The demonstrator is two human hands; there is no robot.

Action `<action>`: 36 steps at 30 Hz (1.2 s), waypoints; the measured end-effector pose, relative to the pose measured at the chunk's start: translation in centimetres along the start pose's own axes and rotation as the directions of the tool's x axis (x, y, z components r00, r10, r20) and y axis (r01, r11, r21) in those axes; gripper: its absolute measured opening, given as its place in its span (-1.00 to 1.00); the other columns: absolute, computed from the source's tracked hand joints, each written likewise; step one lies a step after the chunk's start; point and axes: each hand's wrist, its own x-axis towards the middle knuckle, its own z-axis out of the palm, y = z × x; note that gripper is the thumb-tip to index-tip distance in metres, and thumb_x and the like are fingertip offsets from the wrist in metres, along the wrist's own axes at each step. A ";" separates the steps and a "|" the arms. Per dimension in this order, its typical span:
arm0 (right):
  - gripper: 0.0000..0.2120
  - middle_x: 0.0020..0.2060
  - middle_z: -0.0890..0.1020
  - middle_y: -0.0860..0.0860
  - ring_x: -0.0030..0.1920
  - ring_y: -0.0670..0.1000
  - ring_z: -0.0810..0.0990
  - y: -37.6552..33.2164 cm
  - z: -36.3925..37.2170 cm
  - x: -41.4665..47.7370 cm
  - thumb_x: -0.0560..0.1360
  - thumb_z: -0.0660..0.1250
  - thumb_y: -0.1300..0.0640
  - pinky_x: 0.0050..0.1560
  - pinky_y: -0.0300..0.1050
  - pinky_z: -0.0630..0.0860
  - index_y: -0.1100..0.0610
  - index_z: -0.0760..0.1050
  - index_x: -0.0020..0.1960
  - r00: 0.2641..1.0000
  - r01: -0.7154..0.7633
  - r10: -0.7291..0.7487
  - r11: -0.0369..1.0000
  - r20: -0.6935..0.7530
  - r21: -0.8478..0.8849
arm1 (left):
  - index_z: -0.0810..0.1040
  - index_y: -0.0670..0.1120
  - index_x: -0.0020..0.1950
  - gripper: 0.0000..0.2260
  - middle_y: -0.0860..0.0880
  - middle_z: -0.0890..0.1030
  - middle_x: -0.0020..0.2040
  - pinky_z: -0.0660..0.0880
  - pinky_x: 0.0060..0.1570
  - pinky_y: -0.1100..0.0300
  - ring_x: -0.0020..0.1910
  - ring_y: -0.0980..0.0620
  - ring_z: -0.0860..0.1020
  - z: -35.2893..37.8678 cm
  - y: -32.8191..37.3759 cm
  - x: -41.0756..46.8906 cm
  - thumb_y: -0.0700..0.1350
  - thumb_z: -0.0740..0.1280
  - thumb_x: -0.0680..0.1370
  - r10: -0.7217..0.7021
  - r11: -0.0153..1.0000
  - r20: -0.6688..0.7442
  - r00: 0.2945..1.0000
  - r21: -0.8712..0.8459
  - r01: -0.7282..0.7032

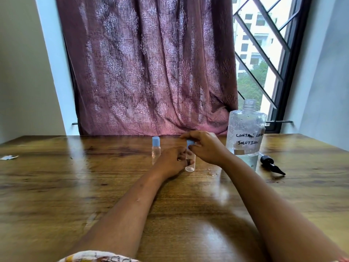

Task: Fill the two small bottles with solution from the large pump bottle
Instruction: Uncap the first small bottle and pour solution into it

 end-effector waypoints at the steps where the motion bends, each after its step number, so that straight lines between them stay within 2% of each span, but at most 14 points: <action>1: -0.61 0.15 0.62 0.04 0.15 -0.07 0.53 0.0 0.1 0.0 0.41 0.36 0.25 0.06 -0.41 0.33 0.10 0.52 0.24 1.000 0.015 -0.015 1.000 0.000 0.006 | 0.52 0.06 -0.04 -0.87 0.19 0.52 -0.23 0.31 -0.26 0.44 -0.25 0.31 0.46 0.0 0.0 0.0 -0.03 0.40 0.46 -0.001 1.000 -0.003 1.000 0.008 0.001; 4: -0.56 0.20 0.56 0.05 0.22 -0.02 0.48 0.3 0.5 -0.2 0.45 0.39 0.05 0.15 -0.29 0.31 0.11 0.45 0.30 0.999 -0.012 0.012 1.000 -0.037 -0.001 | 0.55 -0.04 0.06 -0.77 0.13 0.52 -0.20 0.27 -0.29 0.45 -0.21 0.21 0.46 0.1 -0.1 0.0 0.00 0.41 0.46 -0.008 0.999 -0.017 1.000 0.035 0.009; 8: -0.74 -0.01 0.59 0.08 -0.02 0.04 0.53 0.3 0.6 -0.1 0.44 0.41 0.08 0.02 -0.18 0.43 0.14 0.58 0.09 0.993 -0.071 0.065 0.996 -0.100 -0.054 | 0.54 0.01 0.01 -0.83 0.23 0.48 -0.26 0.31 -0.32 0.54 -0.29 0.33 0.43 0.1 -0.1 0.0 -0.01 0.42 0.45 -0.004 1.000 -0.019 1.000 0.009 0.004; 10: -0.78 -0.04 0.64 0.06 -0.04 0.01 0.56 0.1 0.4 -0.1 0.42 0.40 0.18 -0.05 -0.31 0.42 0.14 0.60 0.07 0.997 -0.051 0.048 0.998 -0.065 -0.031 | 0.51 0.05 -0.05 -0.86 0.24 0.47 -0.28 0.31 -0.31 0.58 -0.31 0.38 0.43 0.0 0.0 0.0 -0.03 0.42 0.46 0.004 1.000 -0.013 1.000 0.006 -0.004; 13: -0.64 -0.02 0.64 0.00 -0.03 -0.07 0.54 -0.2 0.0 -0.2 0.37 0.37 0.29 -0.16 -0.58 0.31 0.11 0.57 0.15 0.999 -0.039 0.039 0.999 -0.003 0.037 | 0.53 0.03 -0.03 -0.88 0.19 0.53 -0.22 0.32 -0.27 0.49 -0.25 0.31 0.48 0.0 0.0 -0.1 -0.04 0.41 0.46 -0.003 1.000 -0.001 1.000 0.012 0.003; 16: -0.53 0.09 0.59 0.01 0.09 -0.06 0.52 -0.2 0.1 -0.3 0.39 0.45 0.12 0.04 -0.35 0.38 0.07 0.47 0.28 0.999 -0.051 0.051 0.996 -0.001 0.067 | 0.54 -0.01 0.12 -0.76 0.10 0.58 -0.13 0.36 -0.14 0.33 -0.12 0.17 0.53 0.0 0.1 -0.1 -0.04 0.41 0.46 -0.017 1.000 0.000 1.000 0.011 0.017; 18: -0.53 0.05 0.54 0.01 0.04 -0.06 0.48 0.0 0.3 -0.2 0.39 0.45 0.04 0.04 -0.27 0.35 0.09 0.47 0.26 0.996 -0.067 0.068 0.998 -0.060 0.020 | 0.53 0.02 0.06 -0.78 0.12 0.56 -0.15 0.35 -0.18 0.40 -0.18 0.23 0.50 0.0 0.0 -0.1 -0.01 0.41 0.46 -0.026 1.000 -0.001 1.000 0.004 0.026; 20: -0.62 -0.05 0.51 0.01 -0.06 -0.07 0.45 0.2 0.5 -0.2 0.39 0.46 0.03 -0.07 -0.30 0.30 0.13 0.52 0.15 0.991 -0.074 0.070 0.997 -0.115 -0.033 | 0.51 0.07 -0.03 -0.85 0.20 0.51 -0.22 0.33 -0.28 0.50 -0.25 0.29 0.45 0.0 0.0 -0.1 -0.01 0.42 0.46 -0.028 1.000 -0.009 1.000 0.006 0.028; 23: -0.73 -0.14 0.55 0.00 -0.17 -0.08 0.46 0.3 0.3 -0.2 0.38 0.47 0.09 -0.26 -0.38 0.28 0.16 0.57 0.03 0.991 -0.075 0.070 0.996 -0.115 -0.043 | 0.54 0.04 0.09 -0.79 0.22 0.50 -0.22 0.32 -0.23 0.42 -0.22 0.29 0.46 0.0 0.0 -0.1 -0.04 0.40 0.47 -0.029 1.000 -0.002 1.000 -0.003 0.029; 26: -0.74 -0.11 0.62 0.00 -0.13 -0.06 0.55 0.0 0.0 -0.1 0.38 0.45 0.23 -0.24 -0.52 0.34 0.17 0.58 0.06 0.996 -0.063 0.063 0.998 -0.070 0.010 | 0.52 0.07 -0.01 -0.86 0.22 0.50 -0.24 0.33 -0.23 0.37 -0.25 0.30 0.46 0.0 0.0 -0.1 -0.05 0.41 0.46 -0.021 1.000 0.002 1.000 -0.018 0.021; 28: -0.66 -0.10 0.60 -0.06 -0.04 -0.06 0.59 -0.1 -0.1 -0.1 0.35 0.44 0.26 -0.19 -0.59 0.33 0.13 0.57 0.11 0.998 -0.050 0.052 0.997 -0.040 0.053 | 0.53 0.04 0.02 -0.84 0.19 0.52 -0.22 0.36 -0.19 0.33 -0.23 0.27 0.47 0.0 -0.1 -0.1 -0.06 0.40 0.46 -0.019 1.000 -0.003 1.000 -0.013 0.019; 30: -0.58 -0.05 0.56 -0.07 0.03 -0.07 0.55 -0.1 0.1 -0.2 0.35 0.48 0.17 -0.09 -0.53 0.33 0.12 0.52 0.19 0.999 -0.034 0.036 0.998 -0.028 0.057 | 0.54 -0.01 0.14 -0.75 0.11 0.55 -0.17 0.38 -0.12 0.30 -0.18 0.20 0.49 0.0 0.0 -0.1 -0.08 0.40 0.46 -0.020 1.000 -0.002 1.000 -0.001 0.020; 32: -0.55 0.04 0.55 -0.01 0.08 -0.04 0.51 0.2 0.6 -0.2 0.38 0.47 0.07 0.04 -0.35 0.33 0.12 0.48 0.23 0.998 -0.041 0.041 0.999 -0.041 0.012 | 0.53 -0.03 0.17 -0.71 0.11 0.56 -0.18 0.37 -0.16 0.36 -0.18 0.21 0.50 0.0 0.0 -0.1 -0.10 0.40 0.46 -0.006 1.000 -0.006 1.000 -0.006 0.006; 36: -0.71 -0.02 0.57 0.07 -0.05 -0.01 0.50 0.7 0.9 -0.1 0.40 0.45 0.06 -0.06 -0.27 0.34 0.15 0.57 0.07 0.993 -0.054 0.048 0.997 -0.112 -0.056 | 0.55 -0.04 0.11 -0.75 0.18 0.53 -0.24 0.29 -0.30 0.49 -0.23 0.25 0.48 -0.1 0.0 -0.1 -0.07 0.41 0.46 -0.005 1.000 -0.022 1.000 0.007 0.005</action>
